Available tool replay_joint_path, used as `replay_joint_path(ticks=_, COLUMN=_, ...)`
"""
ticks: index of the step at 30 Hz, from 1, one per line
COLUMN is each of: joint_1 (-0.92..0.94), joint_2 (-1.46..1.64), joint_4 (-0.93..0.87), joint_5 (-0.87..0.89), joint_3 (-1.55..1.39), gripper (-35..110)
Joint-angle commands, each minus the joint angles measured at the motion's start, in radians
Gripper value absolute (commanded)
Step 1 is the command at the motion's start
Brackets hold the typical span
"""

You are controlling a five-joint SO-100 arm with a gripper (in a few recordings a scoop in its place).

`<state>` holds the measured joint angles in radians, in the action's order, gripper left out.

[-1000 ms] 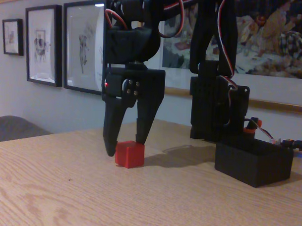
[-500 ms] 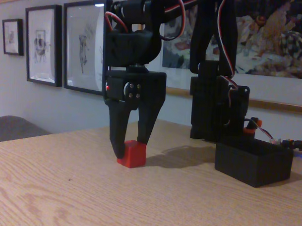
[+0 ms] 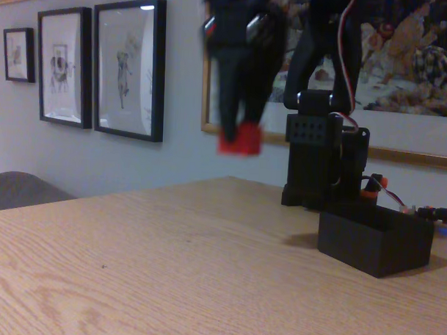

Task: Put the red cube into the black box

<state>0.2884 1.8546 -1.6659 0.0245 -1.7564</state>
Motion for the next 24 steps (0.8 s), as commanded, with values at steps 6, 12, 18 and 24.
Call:
replay_joint_path(ticks=6, joint_1=0.284, joint_2=0.103, joint_4=-0.046, joint_5=0.144, joint_3=-0.046, gripper=8)
replay_joint_path(ticks=12, joint_1=0.411, joint_2=0.035, joint_4=-0.037, joint_5=0.209, joint_3=-0.049, gripper=8)
replay_joint_path(ticks=18, joint_1=0.546, joint_2=-0.029, joint_4=-0.046, joint_5=0.278, joint_3=-0.071, gripper=10)
replay_joint_path(ticks=24, joint_1=0.594, joint_2=-0.156, joint_4=-0.041, joint_5=0.259, joint_3=-0.021, gripper=10)
